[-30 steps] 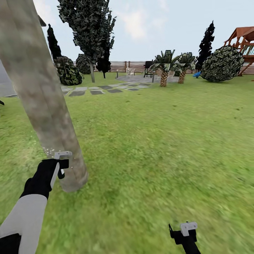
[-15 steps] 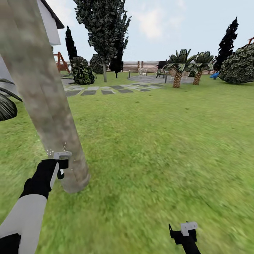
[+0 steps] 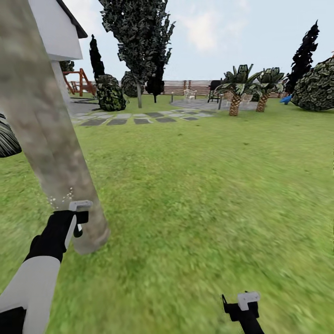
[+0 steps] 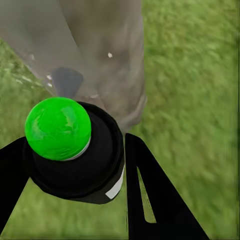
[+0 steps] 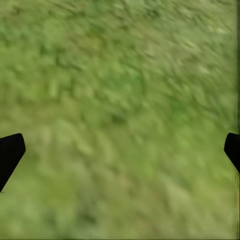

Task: In the garden, pick up the pesticide atomizer on the floor and spray pesticide onto both trees until each tree trunk is fully covered.

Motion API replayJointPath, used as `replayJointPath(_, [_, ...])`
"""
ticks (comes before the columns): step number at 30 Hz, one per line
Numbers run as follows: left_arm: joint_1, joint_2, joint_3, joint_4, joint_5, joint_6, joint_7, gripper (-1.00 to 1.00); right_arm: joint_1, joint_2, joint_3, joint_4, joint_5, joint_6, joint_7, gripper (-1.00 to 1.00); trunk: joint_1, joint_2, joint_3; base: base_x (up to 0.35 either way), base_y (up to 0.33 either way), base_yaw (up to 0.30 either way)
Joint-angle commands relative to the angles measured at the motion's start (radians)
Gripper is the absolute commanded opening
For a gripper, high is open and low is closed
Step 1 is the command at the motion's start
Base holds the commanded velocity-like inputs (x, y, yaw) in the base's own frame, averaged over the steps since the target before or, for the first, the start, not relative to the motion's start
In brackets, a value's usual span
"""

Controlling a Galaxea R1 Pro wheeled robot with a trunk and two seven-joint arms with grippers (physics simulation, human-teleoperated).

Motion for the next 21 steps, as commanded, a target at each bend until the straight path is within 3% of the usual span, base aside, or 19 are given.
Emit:
replayJointPath(1, [0.000, 0.004, 0.000, 0.000, -0.005, 0.005, -0.001, -1.00, -0.001, 0.000, 0.007, 0.001, 0.009, 0.000, -0.010, 1.00, 0.000, 0.000, -0.001, 0.103, -0.273, 0.000])
replayJointPath(7, [0.005, 0.026, 0.001, 0.005, -0.005, 0.004, 0.002, -1.00, -0.001, 0.001, 0.007, 0.000, 0.009, 0.000, -0.010, 1.00, 0.000, 0.000, -0.001, 0.186, -0.232, 0.150])
replayJointPath(21, [0.005, 0.018, -0.001, 0.085, -0.005, 0.002, 0.006, -1.00, -0.001, 0.001, 0.007, 0.001, 0.009, 0.001, -0.010, 1.00, 0.000, 0.000, -0.001, 0.199, -0.204, 0.275])
